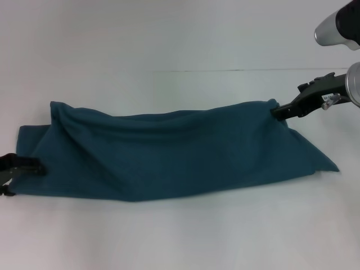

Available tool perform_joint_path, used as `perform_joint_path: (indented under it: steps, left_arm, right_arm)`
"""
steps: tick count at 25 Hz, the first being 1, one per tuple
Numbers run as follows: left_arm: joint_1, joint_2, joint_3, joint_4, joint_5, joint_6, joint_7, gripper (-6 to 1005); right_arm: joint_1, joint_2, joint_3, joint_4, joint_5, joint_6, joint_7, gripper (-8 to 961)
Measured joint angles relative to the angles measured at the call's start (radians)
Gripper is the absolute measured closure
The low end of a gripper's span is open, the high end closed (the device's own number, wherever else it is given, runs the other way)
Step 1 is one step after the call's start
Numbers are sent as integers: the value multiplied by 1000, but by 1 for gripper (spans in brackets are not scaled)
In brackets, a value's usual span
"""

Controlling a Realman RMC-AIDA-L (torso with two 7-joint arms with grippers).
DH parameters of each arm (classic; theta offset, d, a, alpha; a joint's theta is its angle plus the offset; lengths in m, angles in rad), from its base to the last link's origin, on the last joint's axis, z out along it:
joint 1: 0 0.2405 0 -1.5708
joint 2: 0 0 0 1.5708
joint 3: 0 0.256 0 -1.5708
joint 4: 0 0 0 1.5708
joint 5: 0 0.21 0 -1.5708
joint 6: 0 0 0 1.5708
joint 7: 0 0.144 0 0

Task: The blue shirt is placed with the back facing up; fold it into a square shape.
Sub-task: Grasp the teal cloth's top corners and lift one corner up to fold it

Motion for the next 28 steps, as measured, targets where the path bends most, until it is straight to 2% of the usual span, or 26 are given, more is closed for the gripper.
perform_joint_path:
  steps: [8,19,28]
  left_arm:
    - [-22,0,10,-23,-1,-11,29,90]
    - [-25,4,6,-44,-17,-14,95,294]
    - [-25,1,13,-46,-29,-11,152,672]
  right_arm:
    - [-2,0,-1,-1,1,0,0,35]
    - [-4,0,8,-4,6,6,0,36]
    - [-20,-1,18,-2,44,20,-5,37]
